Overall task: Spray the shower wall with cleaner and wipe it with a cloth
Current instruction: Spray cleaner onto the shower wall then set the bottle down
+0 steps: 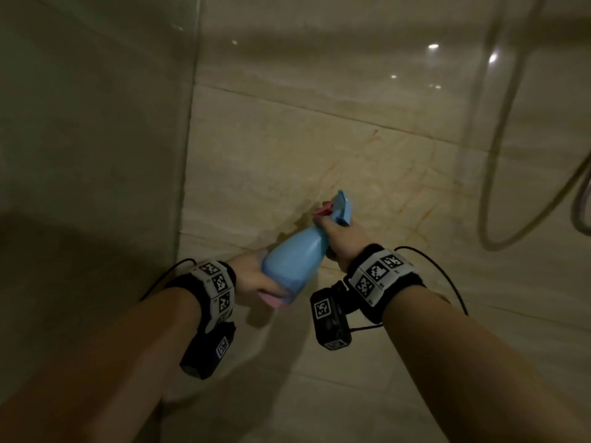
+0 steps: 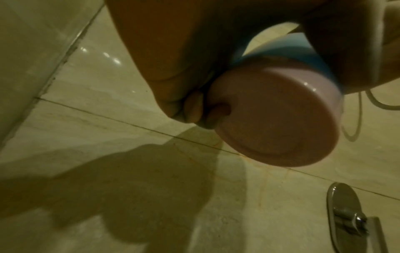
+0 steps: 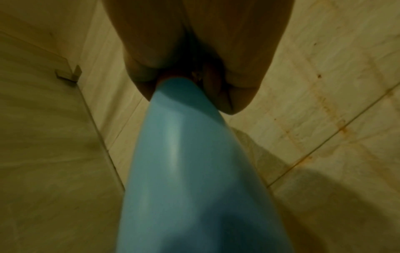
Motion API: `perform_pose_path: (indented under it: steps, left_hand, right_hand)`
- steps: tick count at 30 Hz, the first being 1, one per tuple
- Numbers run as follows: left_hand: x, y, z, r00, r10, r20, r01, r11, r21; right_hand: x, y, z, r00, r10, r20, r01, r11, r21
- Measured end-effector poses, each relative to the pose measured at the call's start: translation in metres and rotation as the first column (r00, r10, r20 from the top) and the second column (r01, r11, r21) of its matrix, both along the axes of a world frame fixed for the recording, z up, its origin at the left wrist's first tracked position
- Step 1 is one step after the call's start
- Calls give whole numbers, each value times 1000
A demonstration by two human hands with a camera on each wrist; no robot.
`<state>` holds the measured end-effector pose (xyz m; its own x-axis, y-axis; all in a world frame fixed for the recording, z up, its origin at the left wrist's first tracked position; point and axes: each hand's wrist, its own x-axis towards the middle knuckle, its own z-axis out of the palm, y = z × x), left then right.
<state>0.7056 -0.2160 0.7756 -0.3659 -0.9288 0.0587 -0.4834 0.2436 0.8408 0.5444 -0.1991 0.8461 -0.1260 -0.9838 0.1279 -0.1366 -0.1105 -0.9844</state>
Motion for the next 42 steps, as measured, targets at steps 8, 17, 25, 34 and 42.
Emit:
perform_pose_path:
  steps: [8, 17, 25, 34, 42]
  left_hand:
    - [10, -11, -13, 999, -46, 8, 45, 994, 103]
    - [-12, -17, -25, 998, -45, 48, 40, 993, 111]
    - [-59, -10, -15, 996, -85, 21, 83, 993, 79]
    - [-106, -14, -16, 996, -94, -7, 94, 988, 124]
    - [-148, -13, -10, 996, -91, 26, 87, 989, 117]
  right_hand:
    - [6, -12, -8, 995, 10, -97, -8, 1000, 14]
    - [-16, -1, -11, 997, 8, -83, -5, 999, 37]
    - [-57, 2, 0, 982, -48, -185, 57, 997, 48]
    - [-105, -5, 5, 982, -52, -180, 65, 996, 65]
    - [-149, -7, 5, 975, -89, -203, 103, 993, 56]
